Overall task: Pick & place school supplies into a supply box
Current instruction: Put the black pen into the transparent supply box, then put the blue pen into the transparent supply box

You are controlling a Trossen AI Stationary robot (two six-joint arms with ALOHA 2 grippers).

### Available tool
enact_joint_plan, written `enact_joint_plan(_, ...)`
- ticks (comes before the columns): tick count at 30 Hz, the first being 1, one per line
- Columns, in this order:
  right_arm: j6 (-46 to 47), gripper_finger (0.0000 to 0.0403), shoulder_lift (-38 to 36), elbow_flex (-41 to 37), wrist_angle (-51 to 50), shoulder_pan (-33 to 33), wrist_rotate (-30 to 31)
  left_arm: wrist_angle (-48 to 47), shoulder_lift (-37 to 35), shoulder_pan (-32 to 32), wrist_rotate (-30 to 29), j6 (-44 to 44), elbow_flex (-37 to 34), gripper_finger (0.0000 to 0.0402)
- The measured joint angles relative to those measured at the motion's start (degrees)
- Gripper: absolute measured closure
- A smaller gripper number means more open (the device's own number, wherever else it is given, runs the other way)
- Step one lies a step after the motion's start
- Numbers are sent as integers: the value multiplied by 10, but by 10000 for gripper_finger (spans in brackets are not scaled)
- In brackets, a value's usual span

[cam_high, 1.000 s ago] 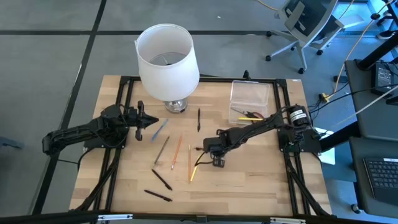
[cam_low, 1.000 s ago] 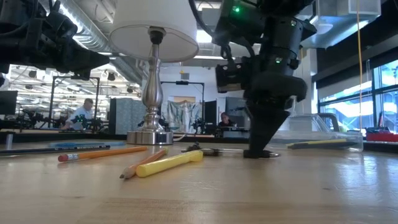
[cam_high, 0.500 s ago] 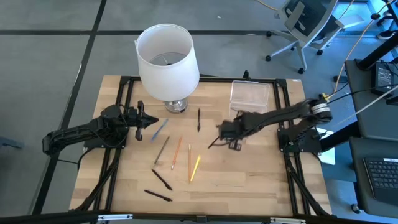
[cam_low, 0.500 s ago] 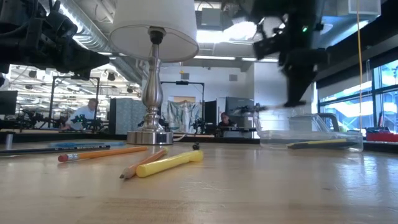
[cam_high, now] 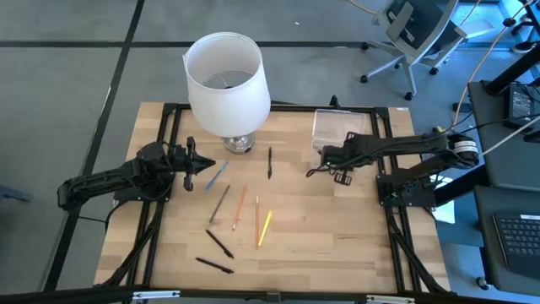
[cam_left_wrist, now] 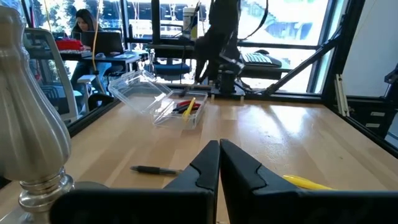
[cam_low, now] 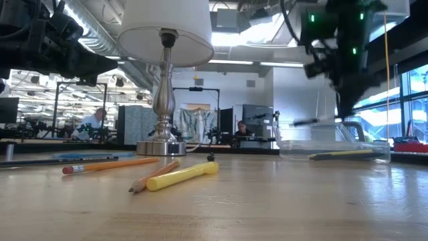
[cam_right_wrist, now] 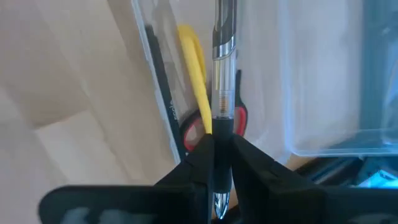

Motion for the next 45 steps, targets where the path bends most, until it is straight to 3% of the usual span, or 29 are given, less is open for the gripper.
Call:
enact_joint_plan(8,-58,352,-2,-94,107,-53,-25,0,0,0,0,0,0,395)
enact_joint_plan(21,-101,351,-1,-93,155,-58,-24,0,0,0,0,0,0,395)
enact_joint_plan(31,-100,351,-1,-93,149,-58,-58,0,0,0,0,0,0,394)
enact_joint_plan(45,-66,292,-1,-92,151,-58,-43,0,0,0,0,0,0,394)
